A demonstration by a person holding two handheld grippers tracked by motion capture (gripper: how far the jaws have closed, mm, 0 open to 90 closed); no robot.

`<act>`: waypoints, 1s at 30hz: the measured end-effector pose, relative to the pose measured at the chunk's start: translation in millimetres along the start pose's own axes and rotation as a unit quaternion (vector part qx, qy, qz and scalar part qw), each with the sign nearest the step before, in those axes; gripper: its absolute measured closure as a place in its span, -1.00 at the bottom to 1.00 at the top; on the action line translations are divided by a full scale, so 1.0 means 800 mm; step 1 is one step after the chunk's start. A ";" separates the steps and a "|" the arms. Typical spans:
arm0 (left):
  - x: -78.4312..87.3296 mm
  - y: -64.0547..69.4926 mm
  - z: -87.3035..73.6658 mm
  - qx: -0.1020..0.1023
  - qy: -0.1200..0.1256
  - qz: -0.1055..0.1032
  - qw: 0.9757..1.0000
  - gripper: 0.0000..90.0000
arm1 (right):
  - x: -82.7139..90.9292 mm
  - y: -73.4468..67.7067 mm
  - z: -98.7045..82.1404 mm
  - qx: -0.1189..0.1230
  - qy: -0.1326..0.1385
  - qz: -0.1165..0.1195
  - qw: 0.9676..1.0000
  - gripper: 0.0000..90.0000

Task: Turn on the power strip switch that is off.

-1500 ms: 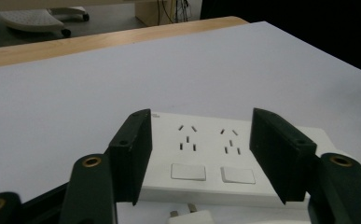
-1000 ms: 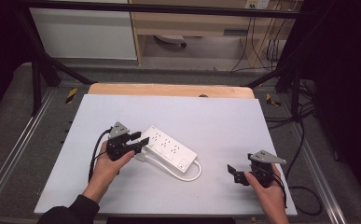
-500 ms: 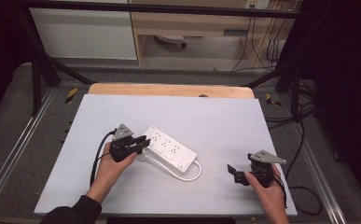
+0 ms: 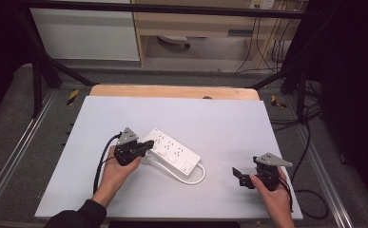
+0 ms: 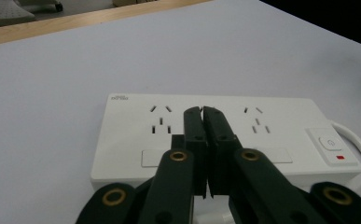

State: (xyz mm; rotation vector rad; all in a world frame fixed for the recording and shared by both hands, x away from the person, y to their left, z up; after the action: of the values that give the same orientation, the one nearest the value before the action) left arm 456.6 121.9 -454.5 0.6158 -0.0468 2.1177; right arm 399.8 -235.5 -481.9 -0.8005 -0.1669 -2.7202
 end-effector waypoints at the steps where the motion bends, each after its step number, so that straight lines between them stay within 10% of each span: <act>1: -0.001 0.000 -0.001 0.002 0.000 0.000 1.000 0.99 | 0.000 0.000 0.000 0.001 -0.001 0.000 1.000 -0.91; 30: -0.030 -0.013 -0.015 -0.001 -0.035 0.009 0.999 1.00 | 0.000 0.002 -0.001 -0.001 -0.002 -0.003 1.000 -0.91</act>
State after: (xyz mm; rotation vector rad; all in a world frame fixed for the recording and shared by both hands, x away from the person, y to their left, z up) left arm 471.1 112.6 -478.0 0.6910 -0.0939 2.1126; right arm 399.7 -236.9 -482.4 -0.8069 -0.1664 -2.7251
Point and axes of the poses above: each handheld gripper's, and its own axes: x roughly backward along the jaws, z roughly out of its top, y roughly to its right, the point moved 8 cm from there along -x, roughly forward along the jaws, and after that the axes turned 11 degrees about -z, right-handed, at the moved point
